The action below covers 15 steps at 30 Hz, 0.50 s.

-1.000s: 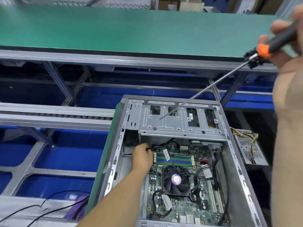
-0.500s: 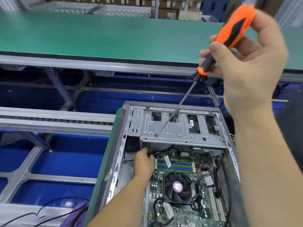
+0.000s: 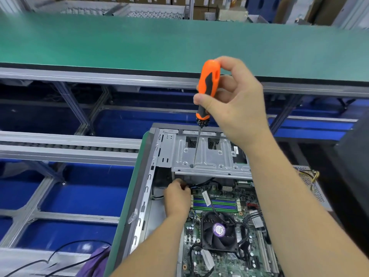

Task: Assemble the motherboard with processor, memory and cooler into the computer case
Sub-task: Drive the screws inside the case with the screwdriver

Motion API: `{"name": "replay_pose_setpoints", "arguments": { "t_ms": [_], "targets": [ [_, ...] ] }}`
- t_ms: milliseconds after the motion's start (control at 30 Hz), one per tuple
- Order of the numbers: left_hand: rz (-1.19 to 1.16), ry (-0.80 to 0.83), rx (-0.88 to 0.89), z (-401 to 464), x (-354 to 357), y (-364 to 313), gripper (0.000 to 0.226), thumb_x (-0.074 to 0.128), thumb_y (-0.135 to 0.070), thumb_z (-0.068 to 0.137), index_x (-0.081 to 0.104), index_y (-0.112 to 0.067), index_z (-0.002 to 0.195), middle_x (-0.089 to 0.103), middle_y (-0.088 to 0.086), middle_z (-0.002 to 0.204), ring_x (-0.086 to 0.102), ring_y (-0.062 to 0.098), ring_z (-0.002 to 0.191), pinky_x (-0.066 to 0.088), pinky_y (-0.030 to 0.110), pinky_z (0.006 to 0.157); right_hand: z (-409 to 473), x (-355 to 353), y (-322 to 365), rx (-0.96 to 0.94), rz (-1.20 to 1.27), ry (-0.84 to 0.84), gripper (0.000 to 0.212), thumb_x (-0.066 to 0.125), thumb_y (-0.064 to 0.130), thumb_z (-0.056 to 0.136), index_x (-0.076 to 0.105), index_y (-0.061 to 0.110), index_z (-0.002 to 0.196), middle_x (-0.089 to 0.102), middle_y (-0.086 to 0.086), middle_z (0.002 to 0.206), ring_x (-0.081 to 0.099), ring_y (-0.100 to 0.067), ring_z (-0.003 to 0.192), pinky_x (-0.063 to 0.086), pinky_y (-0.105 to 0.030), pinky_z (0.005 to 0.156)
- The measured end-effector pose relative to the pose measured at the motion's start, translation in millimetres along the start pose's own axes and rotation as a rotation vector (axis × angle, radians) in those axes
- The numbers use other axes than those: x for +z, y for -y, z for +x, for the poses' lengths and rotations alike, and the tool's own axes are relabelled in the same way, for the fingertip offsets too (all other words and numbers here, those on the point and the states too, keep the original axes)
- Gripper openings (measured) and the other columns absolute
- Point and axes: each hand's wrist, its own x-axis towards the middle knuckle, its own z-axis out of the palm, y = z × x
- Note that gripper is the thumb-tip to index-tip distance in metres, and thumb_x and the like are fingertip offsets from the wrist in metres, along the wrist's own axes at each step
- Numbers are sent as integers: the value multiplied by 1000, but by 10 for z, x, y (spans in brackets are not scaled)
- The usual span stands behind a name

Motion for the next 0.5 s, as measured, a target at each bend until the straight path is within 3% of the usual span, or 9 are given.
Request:
{"name": "replay_pose_setpoints", "arguments": {
  "t_ms": [133, 267, 500],
  "targets": [
    [-6, 5, -12, 11, 14, 18, 10, 62, -9, 92, 69, -16, 92, 69, 0, 77, 67, 19, 69, 58, 32, 62, -77, 60, -133, 34, -8, -12, 44, 77, 2, 83, 54, 22, 115, 70, -13, 90, 69, -32, 74, 62, -48, 66],
    [-61, -22, -52, 7, 30, 42, 13, 64, -7, 89, 68, -17, 83, 67, -2, 69, 64, 15, 62, 49, 24, 51, -66, 13, -185, 47, -16, -103, 44, 77, 5, 82, 55, 20, 116, 71, -7, 88, 71, -28, 76, 62, -47, 69],
    [-171, -70, -60, 7, 75, 42, 19, 68, -5, 88, 71, -22, 80, 68, -11, 71, 65, 8, 68, 50, 19, 61, -6, -89, -216, 63, -18, -212, 40, 76, 7, 84, 54, 30, 109, 71, -5, 86, 73, -29, 75, 62, -47, 66]
  ]
}}
